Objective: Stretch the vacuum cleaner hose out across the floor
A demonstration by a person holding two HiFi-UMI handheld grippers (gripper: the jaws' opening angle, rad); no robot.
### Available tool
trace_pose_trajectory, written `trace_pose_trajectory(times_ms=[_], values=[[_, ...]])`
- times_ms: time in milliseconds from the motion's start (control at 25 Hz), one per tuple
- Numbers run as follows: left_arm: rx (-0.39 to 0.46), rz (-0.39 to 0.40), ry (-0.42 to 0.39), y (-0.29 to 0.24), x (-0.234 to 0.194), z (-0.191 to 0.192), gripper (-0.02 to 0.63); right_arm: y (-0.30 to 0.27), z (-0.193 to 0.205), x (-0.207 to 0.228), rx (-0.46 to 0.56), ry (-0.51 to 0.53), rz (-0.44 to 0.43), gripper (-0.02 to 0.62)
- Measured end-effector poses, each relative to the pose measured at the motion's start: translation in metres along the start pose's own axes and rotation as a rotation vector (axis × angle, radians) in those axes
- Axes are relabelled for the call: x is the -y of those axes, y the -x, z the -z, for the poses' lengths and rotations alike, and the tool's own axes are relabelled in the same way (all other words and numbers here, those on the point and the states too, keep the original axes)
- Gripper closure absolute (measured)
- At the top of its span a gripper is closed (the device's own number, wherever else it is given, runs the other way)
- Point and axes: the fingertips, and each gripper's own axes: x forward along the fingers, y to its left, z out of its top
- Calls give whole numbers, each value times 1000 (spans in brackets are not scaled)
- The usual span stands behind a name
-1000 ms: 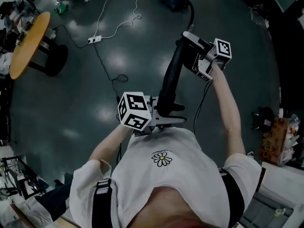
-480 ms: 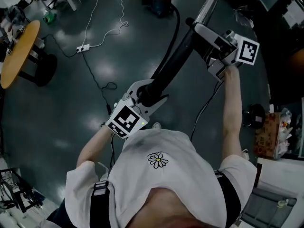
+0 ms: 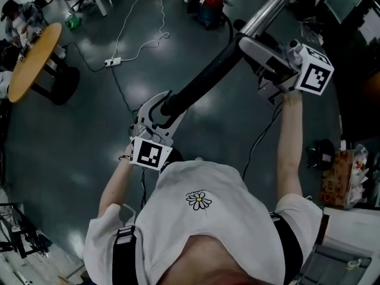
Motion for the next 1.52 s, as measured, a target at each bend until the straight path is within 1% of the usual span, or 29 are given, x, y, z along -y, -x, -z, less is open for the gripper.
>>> trace_pose_trajectory(times_ms=[40,80,160,200,240,280,320,360,400,480,520,560,600,640,720,760,800,840,880,960,1000,1040,1120,1160,1240,1280,1360,1440,1520], values=[[-2,16,111,3,-5,6,402,1,-3,0,9,16,17,230],[-24,50,266,6,-8,16,402,5,-8,2,26,30,34,230],[-80,133,624,16,-10,44,402,15,-20,6,58,48,66,231],[-89,162,766,23,-12,56,403,19,-24,7,61,53,77,232],[-80,173,853,30,-17,63,403,22,-26,6,51,57,80,232],[-52,175,888,35,-25,62,403,25,-25,3,28,62,75,232],[-6,180,895,36,-34,51,402,26,-22,-2,-6,69,62,232],[58,203,900,32,-45,31,402,28,-17,-9,-47,78,41,232],[131,251,914,21,-56,4,402,30,-9,-17,-91,88,14,232],[271,407,943,-10,-79,-61,402,32,13,-33,-183,115,-49,232],[321,503,955,-30,-90,-94,402,30,27,-40,-229,130,-81,232],[346,605,967,-52,-98,-123,402,27,43,-46,-278,143,-110,231],[343,710,979,-76,-100,-148,402,23,61,-50,-329,151,-134,230],[314,814,991,-99,-97,-170,402,19,80,-53,-379,154,-154,230],[211,1005,1012,-133,-74,-197,402,11,119,-58,-476,138,-181,230],[168,1089,1025,-140,-58,-203,365,7,139,-62,-521,120,-187,230],[146,1162,1045,-140,-40,-204,359,4,160,-67,-563,98,-192,230],[149,1222,1074,-136,-22,-203,359,4,180,-74,-597,80,-198,230],[177,1271,1113,-130,-8,-201,359,6,195,-81,-616,74,-206,230],[264,1340,1218,-128,5,-204,362,20,207,-88,-616,98,-209,230],[280,1363,1262,-135,13,-210,372,33,207,-89,-616,111,-199,230],[267,1379,1285,-146,25,-219,402,50,204,-90,-625,116,-183,230],[223,1392,1293,-174,57,-239,410,89,191,-91,-665,112,-144,230],[212,1399,1308,-187,68,-247,419,105,186,-89,-699,112,-125,230],[213,1422,1350,-199,75,-256,441,118,184,-83,-785,124,-84,229],[217,1436,1353,-200,75,-256,449,118,189,-79,-826,133,-61,229],[223,1462,1326,-198,77,-253,454,118,200,-71,-886,146,-21,229],[235,1490,1312,-196,80,-250,454,120,206,-69,-910,146,-1,229],[246,1516,1305,-196,80,-250,454,120,207,-69,-909,139,5,229]])
